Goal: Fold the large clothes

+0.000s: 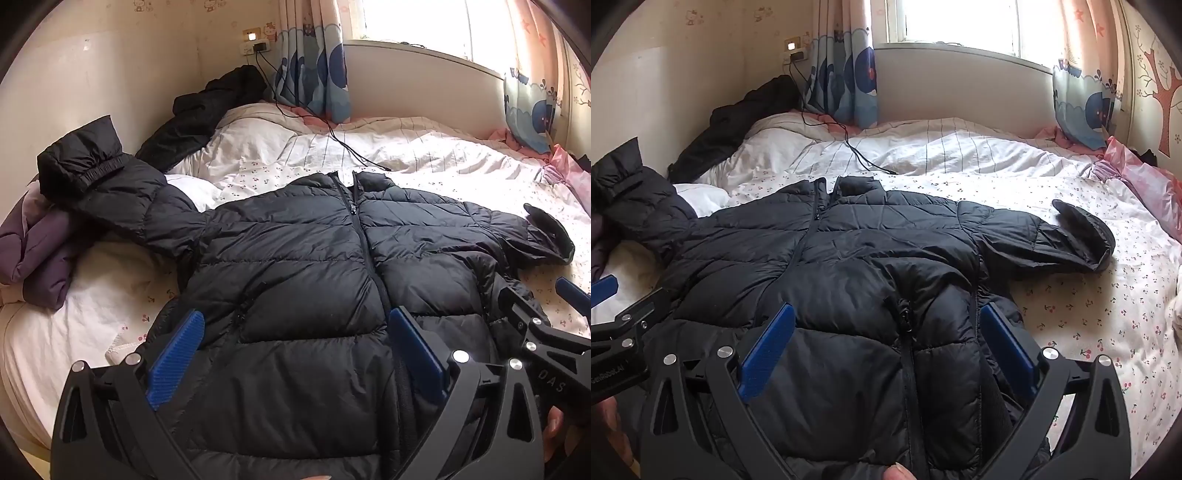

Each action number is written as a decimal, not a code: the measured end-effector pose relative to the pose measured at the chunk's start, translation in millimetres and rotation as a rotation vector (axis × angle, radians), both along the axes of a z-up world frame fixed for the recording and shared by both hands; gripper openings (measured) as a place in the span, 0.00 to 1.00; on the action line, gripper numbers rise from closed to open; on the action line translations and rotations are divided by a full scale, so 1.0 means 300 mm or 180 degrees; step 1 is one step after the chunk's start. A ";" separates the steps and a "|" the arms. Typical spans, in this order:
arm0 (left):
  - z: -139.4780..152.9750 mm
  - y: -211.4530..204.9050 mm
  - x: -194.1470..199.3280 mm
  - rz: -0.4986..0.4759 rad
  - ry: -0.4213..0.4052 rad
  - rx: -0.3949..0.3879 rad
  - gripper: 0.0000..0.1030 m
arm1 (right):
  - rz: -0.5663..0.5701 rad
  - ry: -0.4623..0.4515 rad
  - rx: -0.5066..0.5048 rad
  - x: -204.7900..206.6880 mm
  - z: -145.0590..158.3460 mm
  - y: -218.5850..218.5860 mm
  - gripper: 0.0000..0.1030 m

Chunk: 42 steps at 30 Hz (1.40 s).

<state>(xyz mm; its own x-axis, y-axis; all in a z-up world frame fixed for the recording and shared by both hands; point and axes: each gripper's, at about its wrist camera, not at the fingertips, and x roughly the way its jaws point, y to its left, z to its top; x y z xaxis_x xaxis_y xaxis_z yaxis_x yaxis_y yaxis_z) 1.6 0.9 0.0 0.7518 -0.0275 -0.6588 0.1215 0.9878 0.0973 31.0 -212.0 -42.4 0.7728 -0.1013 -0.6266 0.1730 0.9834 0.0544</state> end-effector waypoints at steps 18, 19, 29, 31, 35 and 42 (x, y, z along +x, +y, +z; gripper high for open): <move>-0.024 -0.039 -0.007 -0.0011 0.0003 0.0032 0.93 | 0.0012 -0.0015 0.0047 -0.008 0.008 -0.023 0.94; -0.025 -0.042 -0.009 -0.0014 0.0000 0.0026 0.93 | 0.0018 -0.0017 0.0053 -0.009 0.009 -0.024 0.94; -0.034 -0.071 -0.007 -0.0046 0.0001 0.0038 0.93 | 0.0061 -0.0021 0.0178 -0.011 0.017 -0.050 0.94; -0.028 -0.067 -0.001 -0.0045 0.0008 0.0034 0.93 | 0.0063 -0.0015 0.0191 -0.010 0.017 -0.049 0.94; -0.029 -0.075 0.001 -0.0055 0.0013 0.0040 0.93 | 0.0071 -0.0022 0.0206 -0.011 0.013 -0.060 0.94; -0.033 -0.085 -0.003 -0.0063 0.0031 0.0038 0.93 | 0.0070 -0.0016 0.0205 -0.009 0.015 -0.061 0.94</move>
<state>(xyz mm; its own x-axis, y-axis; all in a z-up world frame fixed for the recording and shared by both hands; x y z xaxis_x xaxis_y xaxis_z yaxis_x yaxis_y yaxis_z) 0.7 -24.5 -10.1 0.7448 -0.0345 -0.6664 0.1419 0.9840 0.1077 28.3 -230.2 -38.0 0.7775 -0.0437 -0.6274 0.1509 0.9814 0.1186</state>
